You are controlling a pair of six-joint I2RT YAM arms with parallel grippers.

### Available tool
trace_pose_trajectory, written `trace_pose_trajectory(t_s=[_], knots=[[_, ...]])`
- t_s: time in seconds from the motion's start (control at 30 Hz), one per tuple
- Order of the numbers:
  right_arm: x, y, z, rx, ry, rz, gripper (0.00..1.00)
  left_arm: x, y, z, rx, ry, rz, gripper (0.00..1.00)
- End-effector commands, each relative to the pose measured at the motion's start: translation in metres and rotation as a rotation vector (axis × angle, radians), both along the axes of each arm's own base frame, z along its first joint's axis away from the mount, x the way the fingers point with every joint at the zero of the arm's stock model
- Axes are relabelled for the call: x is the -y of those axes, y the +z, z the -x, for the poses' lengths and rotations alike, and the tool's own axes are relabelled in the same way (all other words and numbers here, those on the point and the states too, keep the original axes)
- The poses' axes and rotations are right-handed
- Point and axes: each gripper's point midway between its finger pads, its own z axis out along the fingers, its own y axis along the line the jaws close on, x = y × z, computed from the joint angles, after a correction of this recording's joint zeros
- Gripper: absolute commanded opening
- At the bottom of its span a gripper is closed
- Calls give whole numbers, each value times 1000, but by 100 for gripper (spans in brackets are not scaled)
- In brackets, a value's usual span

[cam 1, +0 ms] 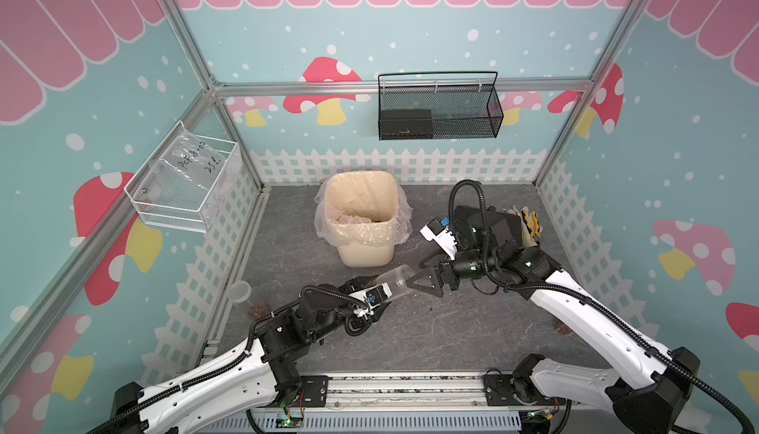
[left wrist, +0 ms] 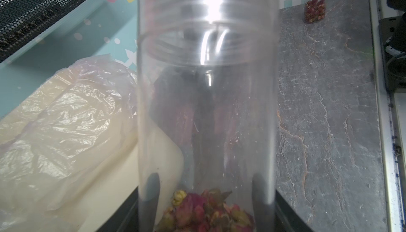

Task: Empty the moldy dried flower tea in the jars
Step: Unscrew the lid from the jar.

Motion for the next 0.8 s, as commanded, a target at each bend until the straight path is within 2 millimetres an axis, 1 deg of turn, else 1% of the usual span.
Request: trace_pose_trajectory(t_s=[0.0,0.13,0.23,0.33,0.37,0.43,0.5,0.53,0.6,0.77], knots=[[-8,-6,2,-19,31,-10,98,1,-6,3,6,-23,-32,34],[-11,-13,2,-28,38,5,96,3,-9,3,-3,-28,-41,34],[-13,-17,3,-32,40,16,92,5,-10,2,-4,-32,-48,34],[-13,-23,3,-38,41,26,85,5,-10,2,-3,-33,-52,34],[-14,-25,3,-41,42,30,81,6,-9,2,-3,-35,-49,33],[-14,-30,3,-46,44,40,78,6,-9,3,-4,-38,-44,33],[-14,-33,2,-44,44,48,71,6,-8,3,-7,-39,-41,33],[-14,-34,2,-42,45,50,67,6,-8,4,-8,-40,-39,33],[-15,-34,2,-37,54,48,65,6,-8,5,-14,-43,-31,32],[-18,-31,6,28,122,41,48,10,-5,12,-49,-74,11,31]])
